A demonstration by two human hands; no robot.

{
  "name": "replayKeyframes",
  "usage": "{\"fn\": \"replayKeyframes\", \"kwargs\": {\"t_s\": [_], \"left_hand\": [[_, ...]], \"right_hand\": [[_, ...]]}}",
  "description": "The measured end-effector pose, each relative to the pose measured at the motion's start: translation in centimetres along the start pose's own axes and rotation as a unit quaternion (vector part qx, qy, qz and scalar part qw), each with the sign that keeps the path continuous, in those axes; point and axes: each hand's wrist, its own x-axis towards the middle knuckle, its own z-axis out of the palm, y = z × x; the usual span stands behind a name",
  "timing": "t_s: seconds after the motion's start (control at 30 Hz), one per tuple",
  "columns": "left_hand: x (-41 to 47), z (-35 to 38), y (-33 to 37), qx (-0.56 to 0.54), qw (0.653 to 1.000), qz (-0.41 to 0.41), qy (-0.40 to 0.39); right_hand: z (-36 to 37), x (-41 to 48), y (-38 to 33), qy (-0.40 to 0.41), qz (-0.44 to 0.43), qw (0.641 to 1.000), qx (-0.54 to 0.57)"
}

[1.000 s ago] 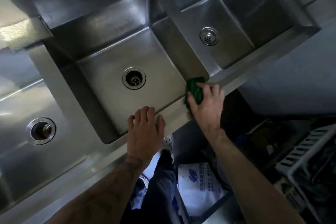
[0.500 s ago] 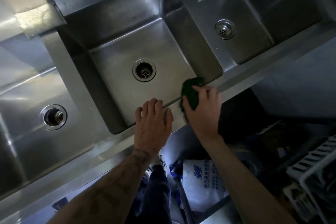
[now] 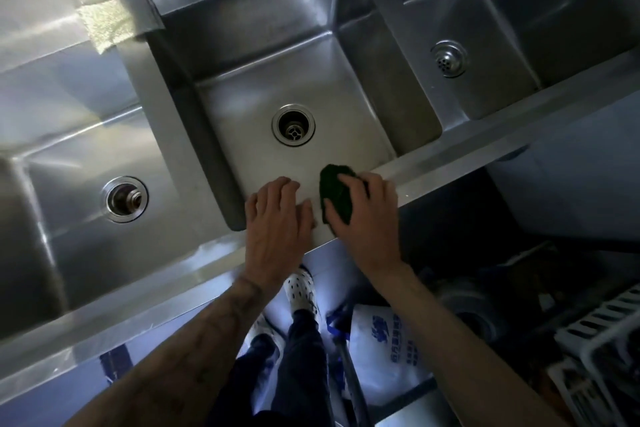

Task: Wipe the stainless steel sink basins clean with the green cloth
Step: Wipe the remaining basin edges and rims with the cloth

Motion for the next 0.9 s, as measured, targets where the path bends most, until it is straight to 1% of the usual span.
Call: {"fn": "replayKeyframes", "kwargs": {"t_s": [0.03, 0.07, 0.1, 0.2, 0.23, 0.3, 0.33, 0.4, 0.47, 0.5, 0.53, 0.57, 0.67, 0.73, 0.77, 0.8, 0.9], "left_hand": [[-0.5, -0.6, -1.1, 0.010, 1.000, -0.004, 0.002], [-1.1, -1.2, -2.3, 0.021, 1.000, -0.004, 0.007], [-1.7, -1.8, -3.7, 0.032, 0.999, -0.001, 0.010], [-3.1, -3.2, -7.0, 0.053, 0.998, 0.009, 0.010], [-3.6, -3.6, -7.9, 0.062, 0.998, 0.013, 0.013], [-4.5, -4.1, -9.1, 0.067, 0.997, 0.015, 0.020], [-4.8, -4.3, -9.6, 0.065, 0.997, 0.011, 0.025], [-5.5, -4.5, -10.3, 0.067, 0.997, 0.000, 0.033], [-6.0, -4.8, -10.8, 0.059, 0.998, -0.003, 0.038], [-6.2, -4.9, -11.0, 0.055, 0.998, -0.003, 0.040], [-6.4, -5.1, -11.2, 0.053, 0.998, -0.006, 0.043], [-6.5, -5.2, -11.4, 0.052, 0.997, -0.012, 0.047], [-7.0, -5.6, -12.2, 0.052, 0.996, -0.037, 0.056], [-7.4, -5.7, -12.9, 0.058, 0.995, -0.055, 0.055], [-7.6, -5.7, -13.3, 0.059, 0.995, -0.060, 0.051], [-7.9, -5.7, -13.6, 0.059, 0.995, -0.065, 0.047], [-8.7, -5.8, -14.3, 0.065, 0.994, -0.080, 0.040]], "right_hand": [[-0.3, 0.0, 0.3, -0.013, -0.038, 0.999, 0.004], [-0.7, 0.5, 1.1, -0.015, -0.048, 0.999, 0.009], [-1.0, 1.2, 2.0, -0.003, -0.030, 0.999, 0.011], [-1.6, 2.7, 3.8, 0.063, 0.104, 0.993, 0.000], [-1.1, 2.4, 3.1, 0.085, 0.133, 0.988, -0.004], [0.4, 1.0, -0.3, 0.104, 0.151, 0.983, -0.008], [1.4, -0.1, -2.6, 0.096, 0.139, 0.986, -0.003], [2.9, -2.5, -6.7, 0.052, 0.065, 0.996, 0.014], [3.4, -3.7, -7.9, -0.005, -0.034, 0.999, 0.019], [3.3, -3.4, -7.3, -0.024, -0.061, 0.998, 0.022], [3.0, -2.7, -6.2, -0.026, -0.064, 0.997, 0.020], [2.7, -2.0, -5.0, -0.013, -0.048, 0.999, 0.008], [2.0, -0.8, -3.1, 0.061, 0.071, 0.996, -0.007], [2.8, -1.6, -5.5, 0.078, 0.131, 0.988, 0.001], [3.5, -2.5, -7.5, 0.067, 0.135, 0.989, 0.003], [4.2, -3.6, -9.6, 0.047, 0.114, 0.992, 0.009], [5.6, -6.6, -13.7, -0.046, -0.031, 0.998, 0.035]]}}
